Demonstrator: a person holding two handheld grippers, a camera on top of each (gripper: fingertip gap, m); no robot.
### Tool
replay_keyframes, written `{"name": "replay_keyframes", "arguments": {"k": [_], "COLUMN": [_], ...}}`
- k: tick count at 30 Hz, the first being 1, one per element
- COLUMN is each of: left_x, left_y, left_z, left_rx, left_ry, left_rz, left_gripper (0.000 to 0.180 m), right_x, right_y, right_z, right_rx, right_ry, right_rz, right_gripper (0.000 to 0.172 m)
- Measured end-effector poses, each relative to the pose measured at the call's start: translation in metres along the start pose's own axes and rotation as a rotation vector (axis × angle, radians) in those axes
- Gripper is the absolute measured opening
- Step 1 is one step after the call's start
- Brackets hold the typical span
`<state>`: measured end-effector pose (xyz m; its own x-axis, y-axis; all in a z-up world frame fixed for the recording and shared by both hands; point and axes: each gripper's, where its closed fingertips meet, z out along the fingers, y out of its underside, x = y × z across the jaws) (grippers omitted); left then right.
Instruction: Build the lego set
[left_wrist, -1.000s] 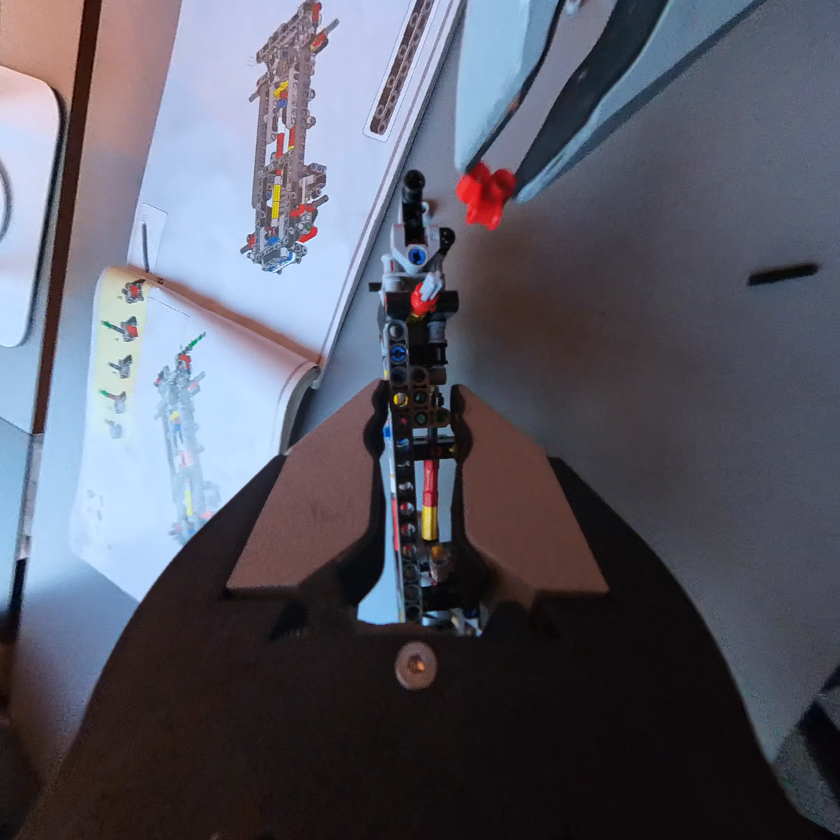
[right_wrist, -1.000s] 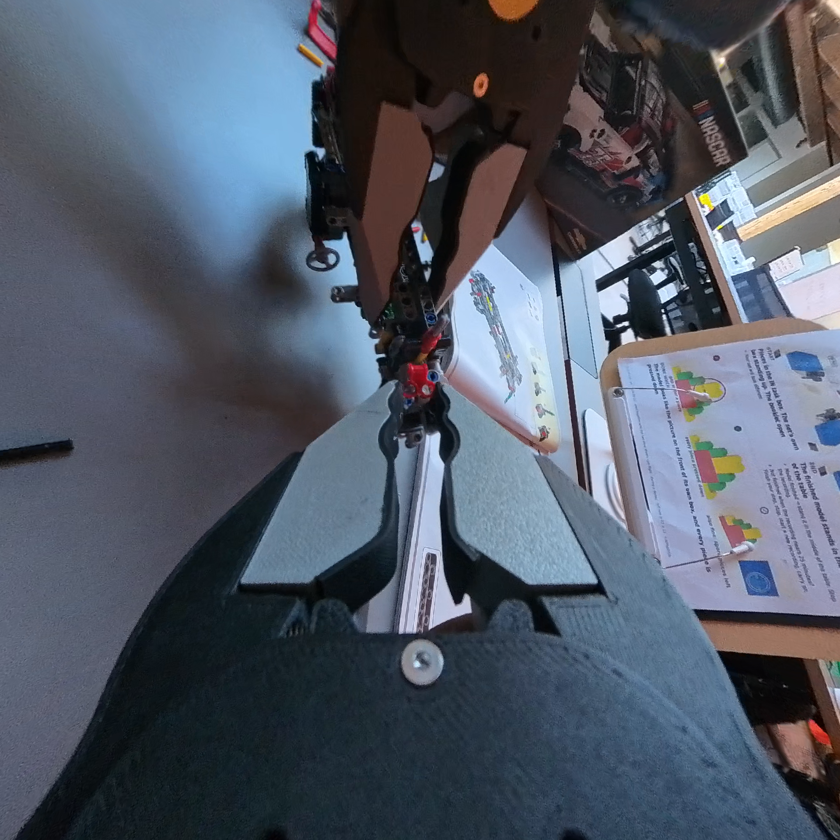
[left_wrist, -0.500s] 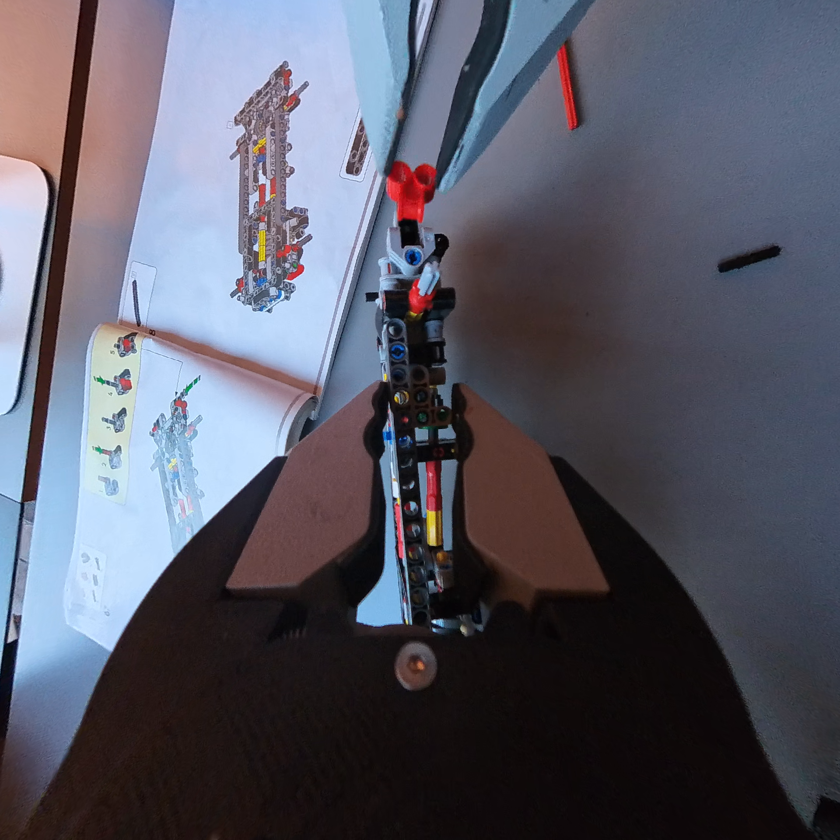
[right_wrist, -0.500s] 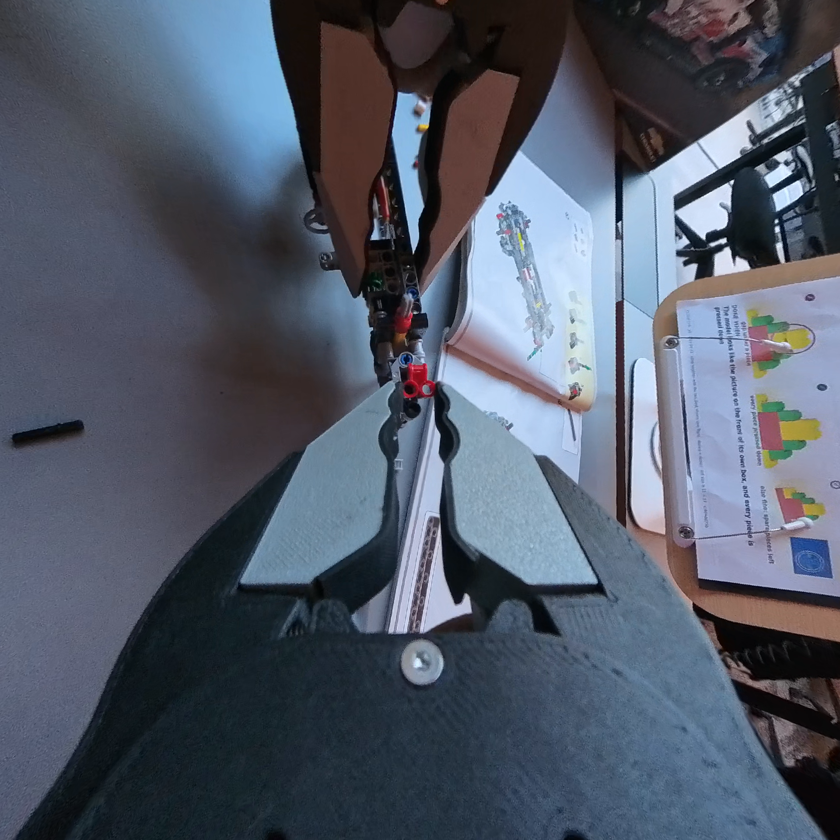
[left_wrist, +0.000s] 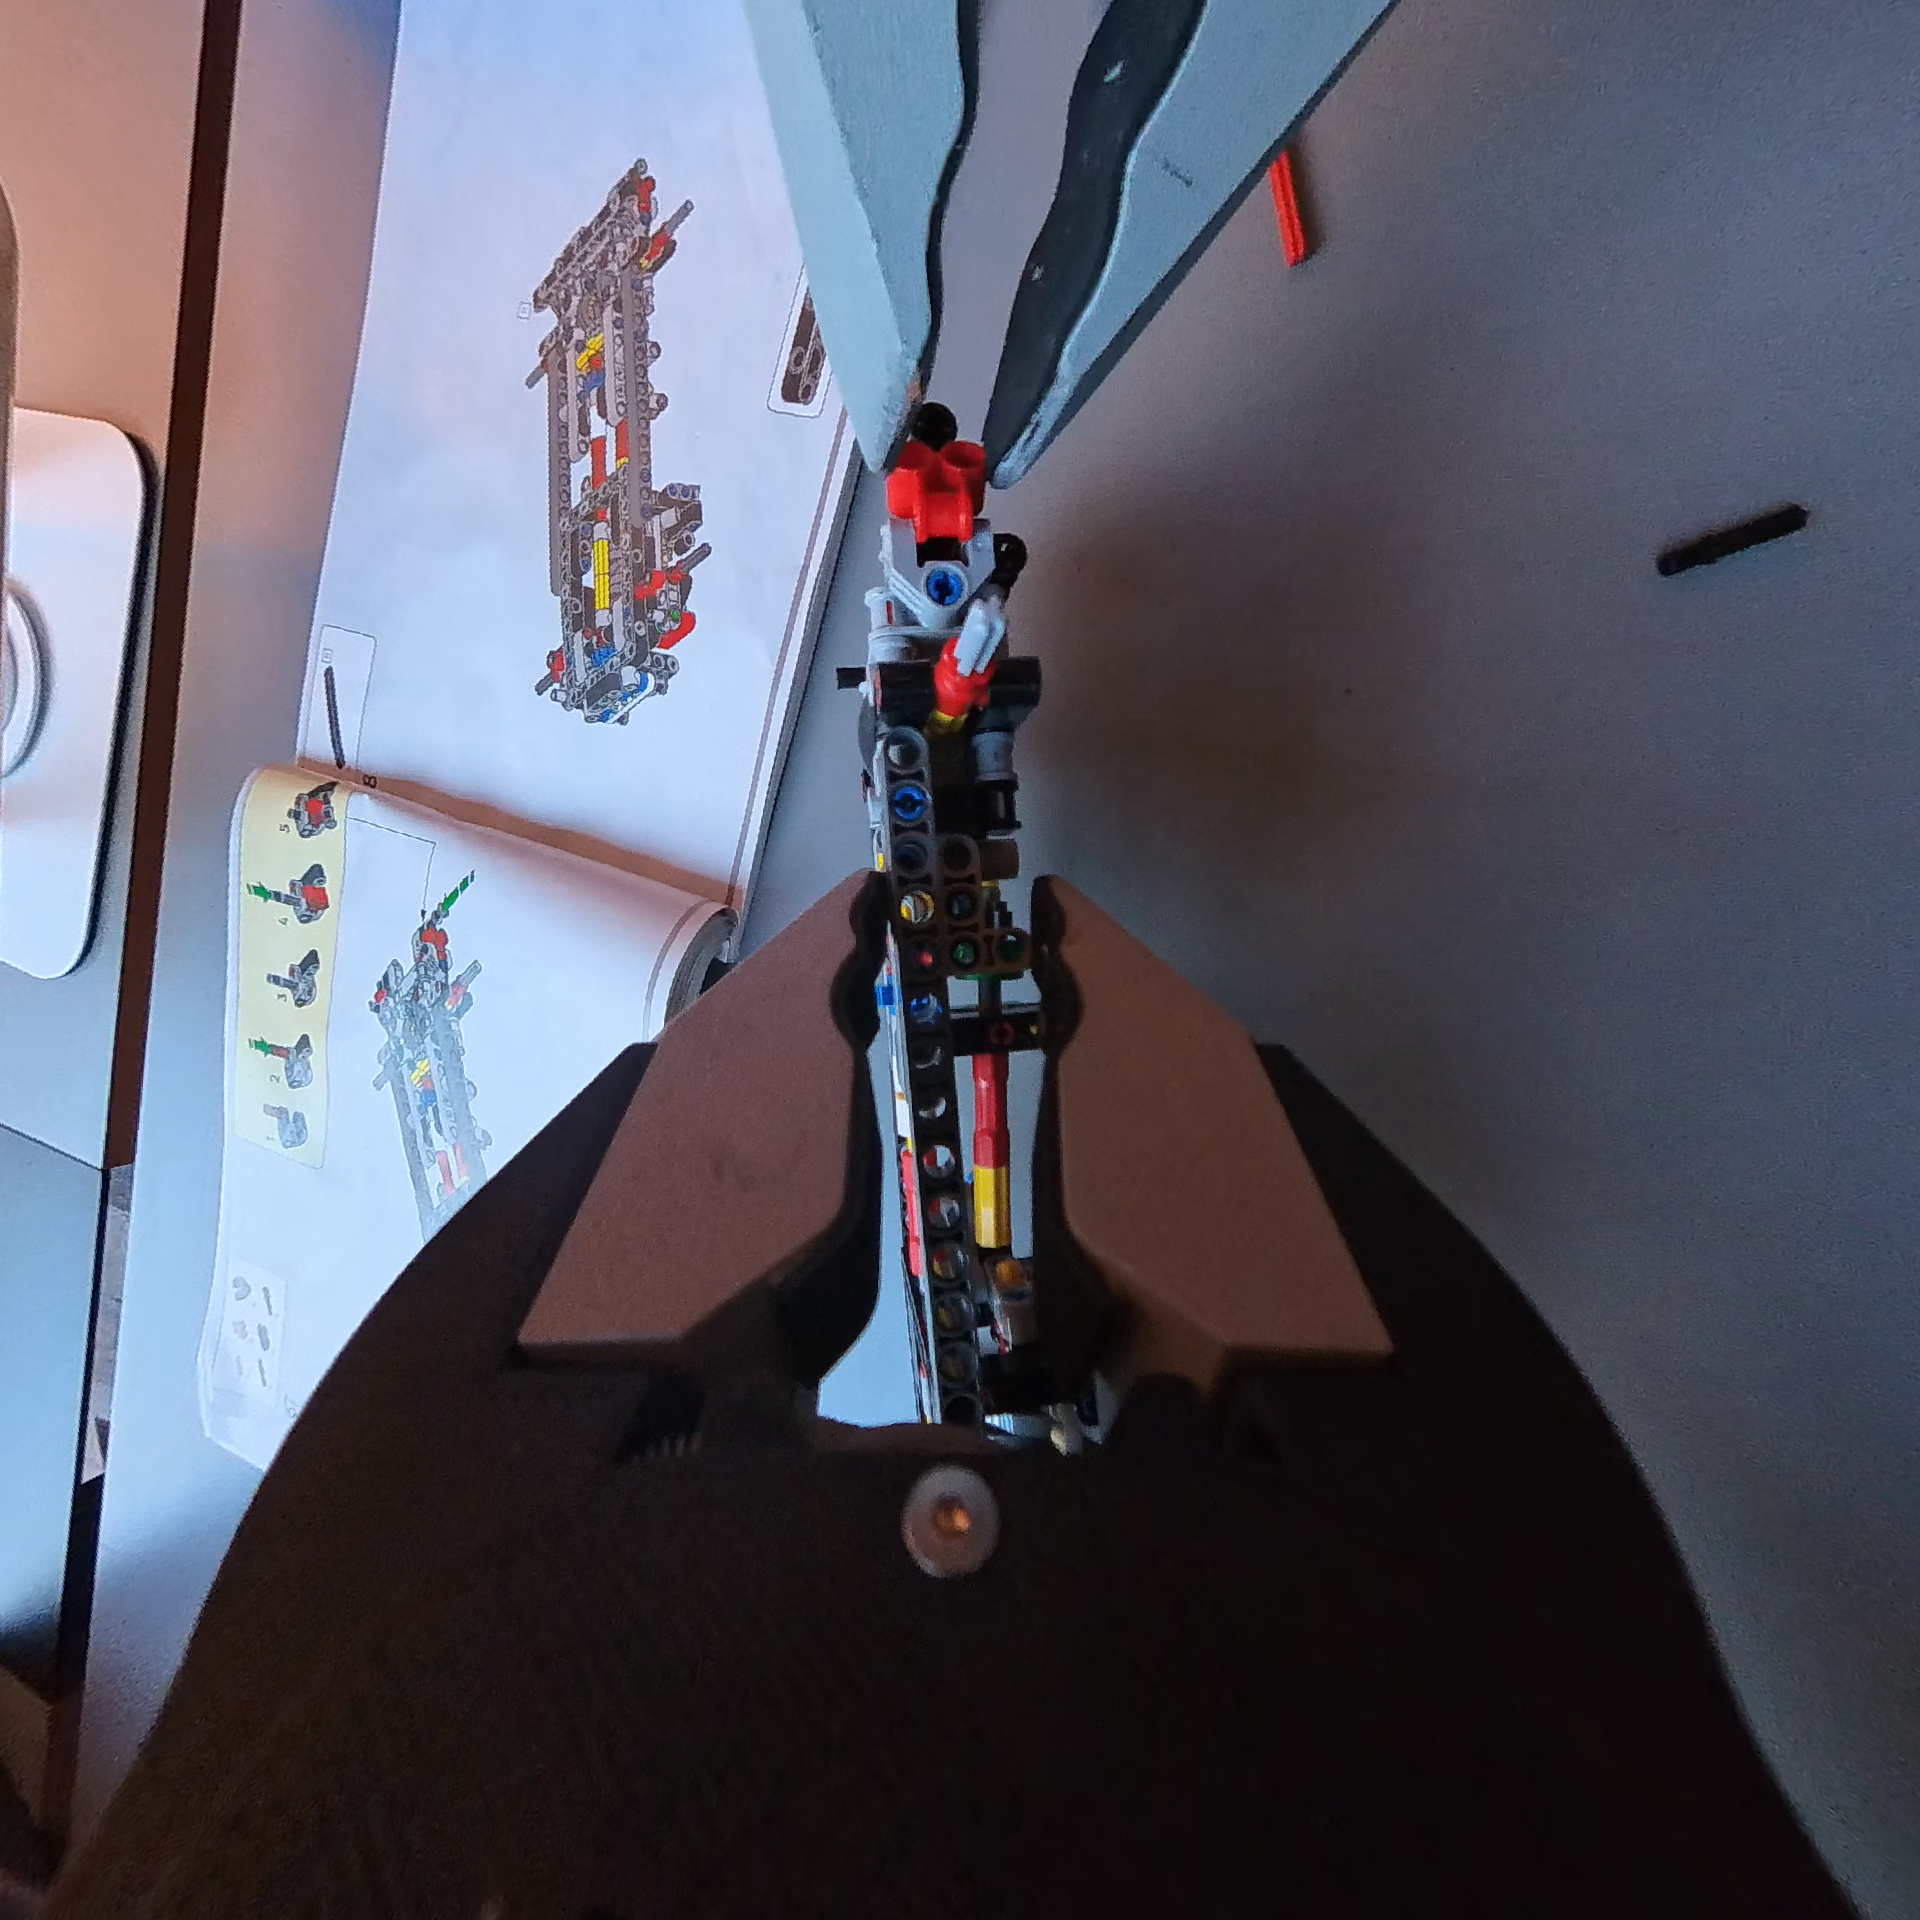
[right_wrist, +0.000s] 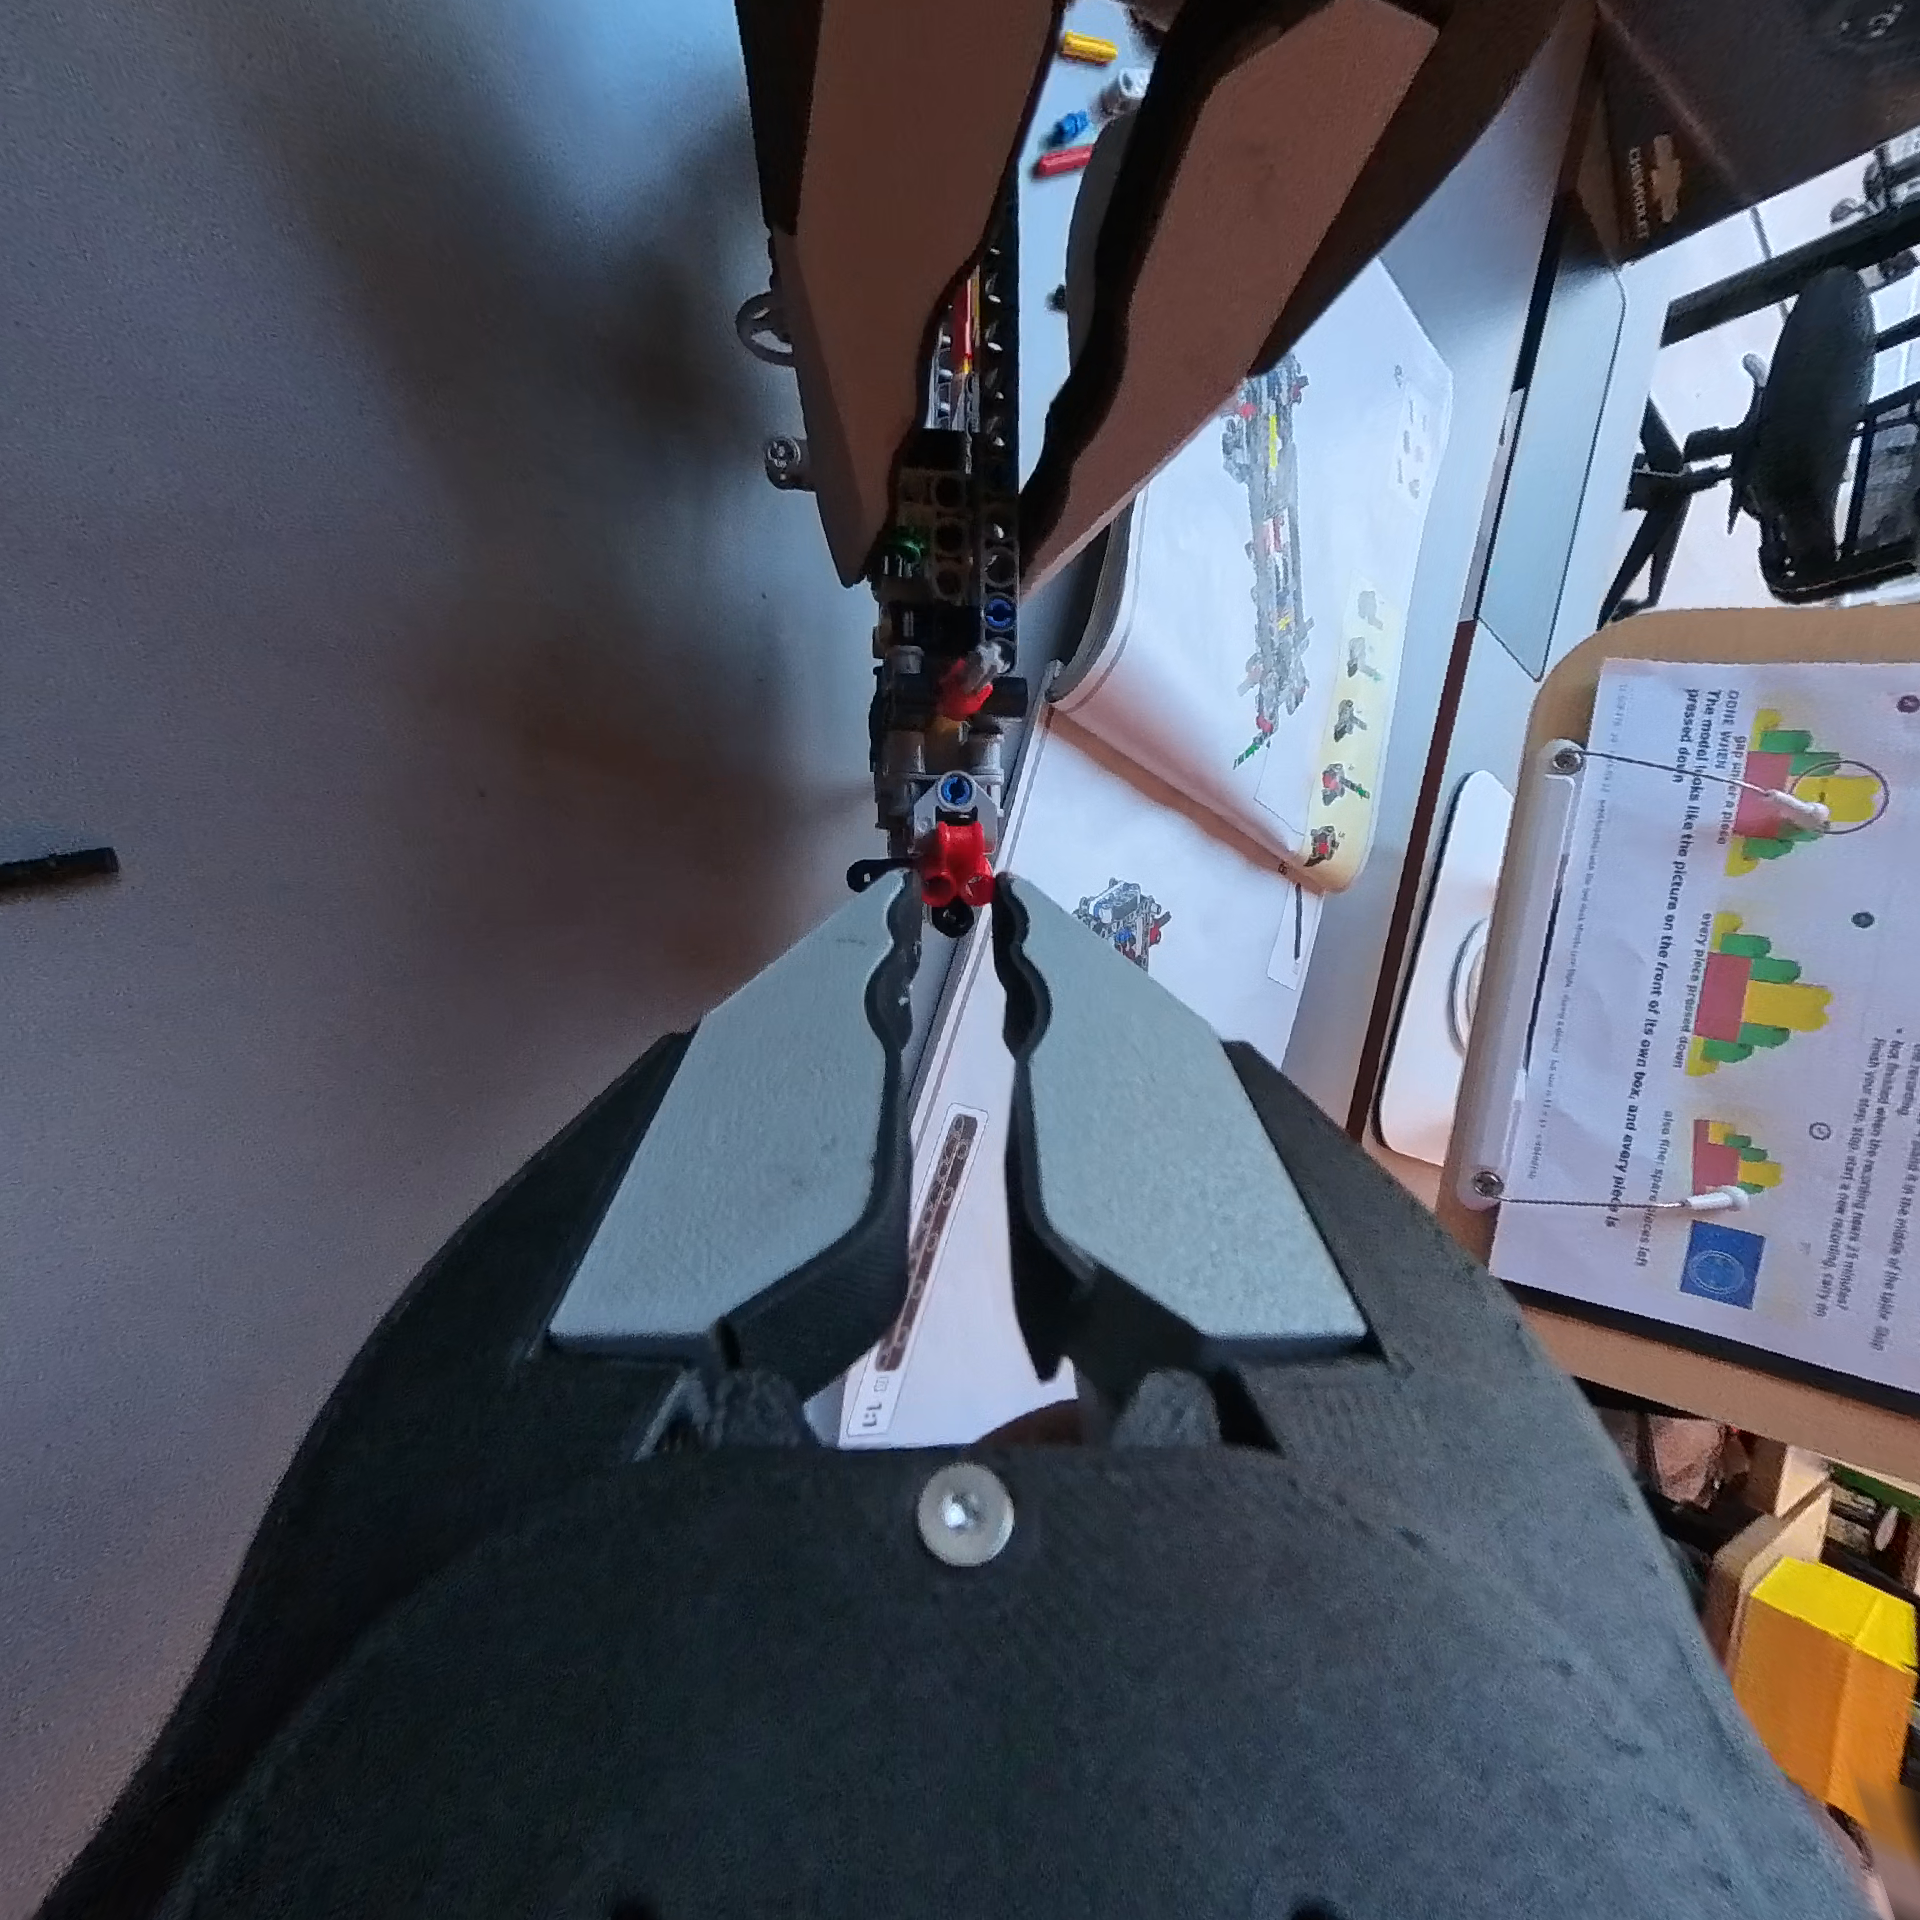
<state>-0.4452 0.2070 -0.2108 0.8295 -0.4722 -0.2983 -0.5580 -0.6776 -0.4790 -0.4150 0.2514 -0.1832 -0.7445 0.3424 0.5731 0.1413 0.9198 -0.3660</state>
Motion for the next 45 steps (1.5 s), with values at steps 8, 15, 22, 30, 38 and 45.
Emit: {"name": "replay_keyframes", "arguments": {"k": [8,15,22,30,38,45], "left_x": [0.001,-0.003,-0.007,-0.010,-0.009,-0.012], "left_y": [0.000,0.000,0.002,0.003,0.000,0.001], "left_z": [-0.001,-0.001,-0.002,-0.003,-0.006,-0.007], "left_rx": [-0.013,-0.017,-0.028,0.003,0.017,0.029], "left_ry": [0.031,0.074,0.115,0.121,0.255,0.340], "left_rz": [0.007,-0.019,-0.032,-0.073,-0.133,-0.170], "left_gripper": [0.025,0.024,0.025,0.024,0.024,0.024], "right_x": [-0.002,0.004,0.008,0.013,0.017,0.021], "right_y": [-0.001,0.000,-0.003,-0.001,-0.001,-0.001], "right_z": [-0.001,0.001,0.003,0.007,0.007,0.010], "right_rx": [-0.086,-0.157,-0.159,-0.127,-0.148,-0.174], "right_ry": [-0.056,-0.274,-0.374,-0.374,-0.230,-0.335], "right_rz": [-0.088,0.001,0.034,0.167,-0.053,-0.006], "right_gripper": [0.010,0.010,0.009,0.011,0.011,0.011]}}
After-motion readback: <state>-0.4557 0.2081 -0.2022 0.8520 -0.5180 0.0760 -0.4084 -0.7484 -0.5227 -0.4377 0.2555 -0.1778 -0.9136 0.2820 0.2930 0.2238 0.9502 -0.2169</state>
